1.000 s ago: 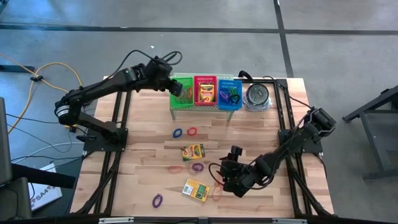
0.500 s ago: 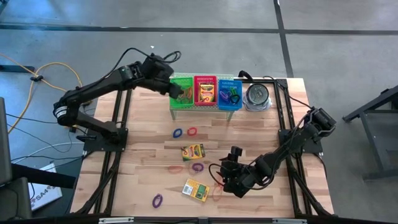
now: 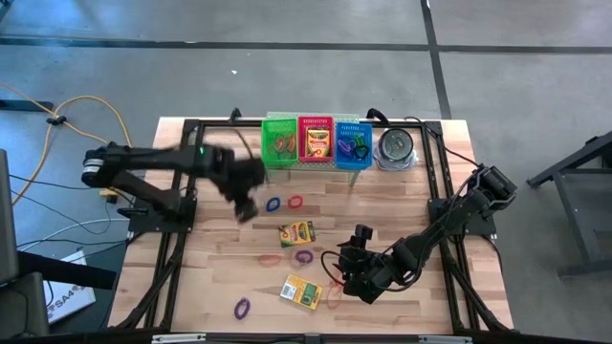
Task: Pick & Place Office Desk Supplies
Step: Put the orange rubber band into the green bin on the shelf
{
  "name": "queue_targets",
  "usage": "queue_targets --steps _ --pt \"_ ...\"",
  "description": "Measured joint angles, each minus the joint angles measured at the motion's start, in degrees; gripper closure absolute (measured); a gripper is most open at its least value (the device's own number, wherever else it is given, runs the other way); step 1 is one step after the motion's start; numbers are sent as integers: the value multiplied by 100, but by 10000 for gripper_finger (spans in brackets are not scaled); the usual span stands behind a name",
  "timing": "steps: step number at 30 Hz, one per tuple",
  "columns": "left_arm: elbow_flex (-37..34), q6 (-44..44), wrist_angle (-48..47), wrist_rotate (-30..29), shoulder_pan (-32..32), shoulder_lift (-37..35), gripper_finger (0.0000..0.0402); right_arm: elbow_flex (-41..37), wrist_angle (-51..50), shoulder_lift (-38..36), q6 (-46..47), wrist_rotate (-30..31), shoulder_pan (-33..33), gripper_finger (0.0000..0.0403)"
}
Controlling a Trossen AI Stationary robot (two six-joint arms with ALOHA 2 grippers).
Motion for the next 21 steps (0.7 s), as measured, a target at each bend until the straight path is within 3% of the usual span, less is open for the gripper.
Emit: queue_targets --steps 10,15,21 --pt "-1232 -211 1112 -423 -2111 168 245 -2 78 3 3 11 -10 172" --pt "-1468 -263 2200 -843 -2800 468 245 -3 162 3 -40 26 -15 172" --pt "-1470 365 2900 -1734 -3188 1051 245 -83 216 5 -49 24 -15 172"
